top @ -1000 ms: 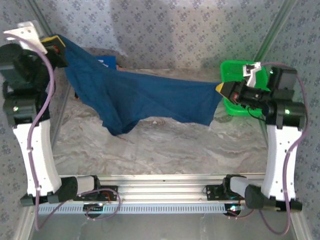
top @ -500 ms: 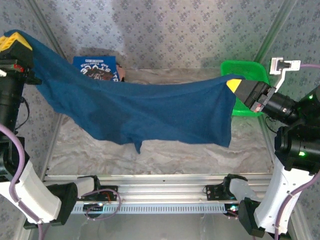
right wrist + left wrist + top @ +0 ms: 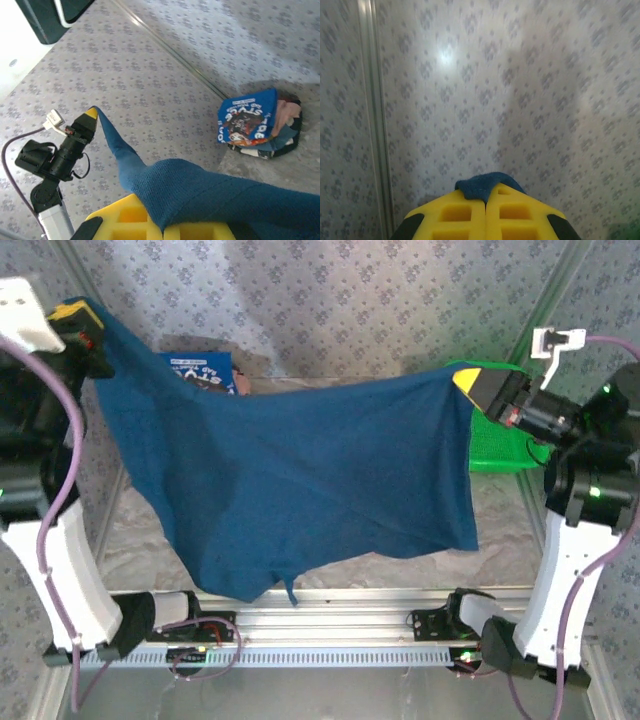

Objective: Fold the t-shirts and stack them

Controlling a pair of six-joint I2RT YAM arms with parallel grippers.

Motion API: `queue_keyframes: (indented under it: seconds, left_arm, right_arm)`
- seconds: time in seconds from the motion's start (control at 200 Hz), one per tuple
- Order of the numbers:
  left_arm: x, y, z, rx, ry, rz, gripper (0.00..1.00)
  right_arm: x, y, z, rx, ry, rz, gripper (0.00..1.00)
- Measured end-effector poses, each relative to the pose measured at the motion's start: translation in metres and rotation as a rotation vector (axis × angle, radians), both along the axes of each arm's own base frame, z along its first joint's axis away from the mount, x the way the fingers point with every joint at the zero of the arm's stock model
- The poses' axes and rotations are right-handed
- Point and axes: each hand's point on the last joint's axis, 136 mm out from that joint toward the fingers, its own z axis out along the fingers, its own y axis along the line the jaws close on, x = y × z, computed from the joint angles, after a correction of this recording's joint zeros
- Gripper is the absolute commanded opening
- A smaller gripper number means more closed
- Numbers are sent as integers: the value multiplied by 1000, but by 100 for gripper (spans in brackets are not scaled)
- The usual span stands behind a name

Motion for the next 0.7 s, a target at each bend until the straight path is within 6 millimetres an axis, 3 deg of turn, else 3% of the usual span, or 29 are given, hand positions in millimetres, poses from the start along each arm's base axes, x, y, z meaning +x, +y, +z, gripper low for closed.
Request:
queue_keyframes:
  seconds: [0.085,0.17,0.295,0.505,0.7]
  left_arm:
    - [44,3,-38,-2,90,0,0]
    - [94,6,-101,-12,232,-1,0]
    - [151,7,-190,-27,422,-16,0]
    - [223,-10,-309,-27,640,-64,0]
    - [279,-44,-387,6,762,-104,0]
  right_arm:
    - [32,-8,-34,10,94,-9,0]
    - [68,-18,-80,17,218,-25,0]
    - [105,-29,-148,6,386,-42,0]
    - [165,-41,-256,-129,595,-56,0]
    - [224,-65,-355,-368,736,-73,0]
